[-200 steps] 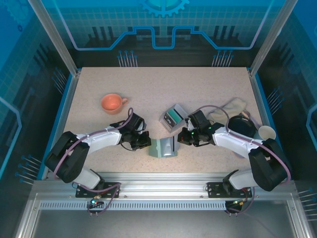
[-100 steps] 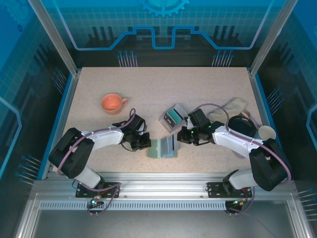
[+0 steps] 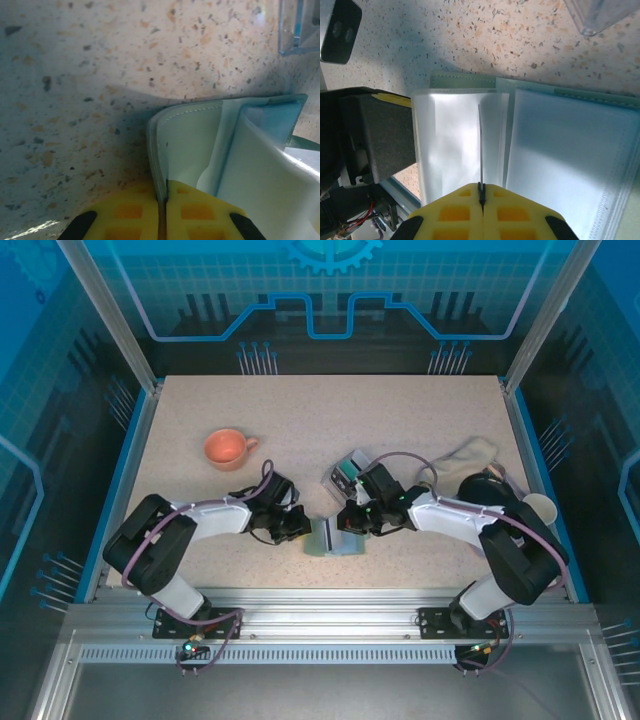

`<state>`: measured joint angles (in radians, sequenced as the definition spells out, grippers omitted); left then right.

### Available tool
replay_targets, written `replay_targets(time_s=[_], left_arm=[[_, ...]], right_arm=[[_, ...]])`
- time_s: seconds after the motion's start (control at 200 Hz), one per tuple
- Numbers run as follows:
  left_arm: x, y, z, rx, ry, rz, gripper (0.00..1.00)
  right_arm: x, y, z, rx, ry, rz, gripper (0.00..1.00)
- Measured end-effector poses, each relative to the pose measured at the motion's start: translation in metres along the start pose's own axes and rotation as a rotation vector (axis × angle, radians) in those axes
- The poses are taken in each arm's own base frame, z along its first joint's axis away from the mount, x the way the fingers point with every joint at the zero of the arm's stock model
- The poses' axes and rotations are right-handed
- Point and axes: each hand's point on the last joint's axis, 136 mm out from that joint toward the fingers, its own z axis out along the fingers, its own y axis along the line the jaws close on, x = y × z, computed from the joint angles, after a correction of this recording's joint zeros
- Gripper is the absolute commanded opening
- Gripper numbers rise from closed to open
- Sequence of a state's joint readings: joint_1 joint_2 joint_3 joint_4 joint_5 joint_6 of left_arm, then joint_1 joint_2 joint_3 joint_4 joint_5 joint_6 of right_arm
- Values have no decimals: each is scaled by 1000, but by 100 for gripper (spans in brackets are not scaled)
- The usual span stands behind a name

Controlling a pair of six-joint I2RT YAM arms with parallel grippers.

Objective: Put the credit cards into the card holder

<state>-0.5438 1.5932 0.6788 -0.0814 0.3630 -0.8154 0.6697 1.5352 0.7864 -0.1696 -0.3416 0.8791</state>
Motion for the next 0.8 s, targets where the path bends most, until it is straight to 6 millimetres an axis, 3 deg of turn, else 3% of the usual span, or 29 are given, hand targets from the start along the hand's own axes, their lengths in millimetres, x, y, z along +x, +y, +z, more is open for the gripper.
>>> replay_targets(time_s=[0.26, 0.37, 0.8], left_arm=[[0, 2, -10, 0, -47, -34, 46], [-2, 4, -18, -7, -81, -40, 53], [-4, 8, -26, -17, -129, -51, 64]], right_arm=[[0, -13, 14, 34, 16, 36, 0], [0, -15, 16, 42, 17, 39, 0], [-1, -14, 16, 37, 11, 38, 0]])
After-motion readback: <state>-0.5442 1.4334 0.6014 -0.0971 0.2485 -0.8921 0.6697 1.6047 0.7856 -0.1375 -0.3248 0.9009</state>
